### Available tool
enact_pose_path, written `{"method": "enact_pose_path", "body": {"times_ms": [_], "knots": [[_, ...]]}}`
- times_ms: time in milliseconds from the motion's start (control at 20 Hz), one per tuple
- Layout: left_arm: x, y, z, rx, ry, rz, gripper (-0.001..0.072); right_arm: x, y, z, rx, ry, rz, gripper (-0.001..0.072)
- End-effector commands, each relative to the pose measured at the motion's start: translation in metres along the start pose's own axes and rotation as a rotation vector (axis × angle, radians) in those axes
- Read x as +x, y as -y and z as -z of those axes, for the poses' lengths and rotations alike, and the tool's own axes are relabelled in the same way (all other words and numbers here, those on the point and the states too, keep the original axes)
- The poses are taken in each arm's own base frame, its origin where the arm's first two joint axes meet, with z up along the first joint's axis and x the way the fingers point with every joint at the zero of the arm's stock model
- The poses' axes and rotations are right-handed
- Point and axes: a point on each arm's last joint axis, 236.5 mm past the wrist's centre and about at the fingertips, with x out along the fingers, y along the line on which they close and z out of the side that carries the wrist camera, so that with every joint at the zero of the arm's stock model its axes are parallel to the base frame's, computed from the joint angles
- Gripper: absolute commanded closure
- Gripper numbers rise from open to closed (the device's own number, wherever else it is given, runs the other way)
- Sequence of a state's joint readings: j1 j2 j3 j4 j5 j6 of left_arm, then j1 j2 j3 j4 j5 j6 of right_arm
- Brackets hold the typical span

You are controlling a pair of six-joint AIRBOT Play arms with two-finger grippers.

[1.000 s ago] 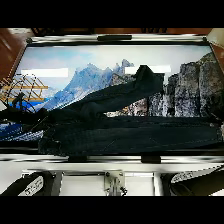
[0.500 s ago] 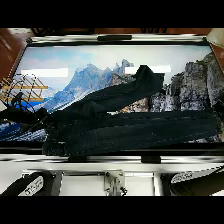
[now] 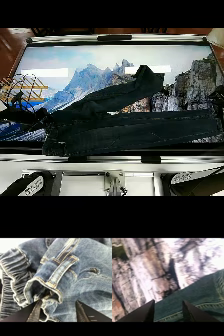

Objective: Fold the shirts.

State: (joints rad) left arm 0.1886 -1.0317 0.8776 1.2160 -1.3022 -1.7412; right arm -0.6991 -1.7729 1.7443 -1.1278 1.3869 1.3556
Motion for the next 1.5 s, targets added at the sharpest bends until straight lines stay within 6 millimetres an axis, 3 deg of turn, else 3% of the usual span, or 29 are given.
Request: {"method": "enact_pose_path", "body": {"times_ms": [0, 100, 250, 300, 400, 450, 550, 600, 700, 950, 1300, 1350, 1450], "knots": [[-0.001, -0.003, -0.019, 0.04, 0.078, -0.015, 0.0158, -0.008, -0.058, -0.009, -0.143, 0.056, -0.062, 0.0235], [-0.001, -0.002, -0.04, 0.041, 0.161, -0.012, 0.0098, 0.002, -0.101, -0.015, -0.191, 0.092, -0.079, 0.0233], [0.01, -0.005, -0.055, 0.026, 0.185, -0.016, 0.0104, 0.034, -0.171, -0.025, -0.227, 0.168, -0.118, 0.0228], [0.019, -0.01, -0.053, 0.019, 0.154, -0.028, 0.012, 0.046, -0.194, -0.031, -0.203, 0.209, -0.136, 0.0081], [0.034, -0.016, -0.048, 0.004, 0.098, -0.042, 0.0121, 0.074, -0.226, -0.036, -0.174, 0.255, -0.164, 0.0074], [0.039, -0.018, -0.046, -0.002, 0.078, -0.047, 0.0127, 0.093, -0.233, -0.035, -0.139, 0.255, -0.171, 0.0074], [0.043, -0.02, -0.045, 0.009, 0.064, -0.052, 0.0385, 0.129, -0.23, -0.028, -0.042, 0.214, -0.173, 0.0074], [0.043, -0.02, -0.045, 0.031, 0.064, -0.052, 0.04, 0.144, -0.225, -0.025, -0.003, 0.192, -0.171, 0.0074], [0.043, -0.02, -0.043, 0.059, 0.054, -0.052, 0.0575, 0.167, -0.215, -0.02, 0.022, 0.165, -0.162, 0.0074], [0.045, -0.009, -0.04, 0.083, 0.05, -0.027, 0.0575, 0.201, -0.203, -0.015, 0.162, 0.137, -0.163, 0.0075], [0.049, 0.007, -0.032, 0.143, 0.034, -0.02, 0.0603, 0.212, -0.203, -0.007, 0.28, 0.105, -0.157, 0.0076], [0.048, 0.008, -0.031, 0.147, 0.035, -0.019, 0.0604, 0.216, -0.206, -0.003, 0.295, 0.093, -0.166, 0.0101], [0.046, 0.009, -0.032, 0.149, 0.041, -0.017, 0.0639, 0.227, -0.219, 0.006, 0.337, 0.058, -0.206, 0.0372]]}}
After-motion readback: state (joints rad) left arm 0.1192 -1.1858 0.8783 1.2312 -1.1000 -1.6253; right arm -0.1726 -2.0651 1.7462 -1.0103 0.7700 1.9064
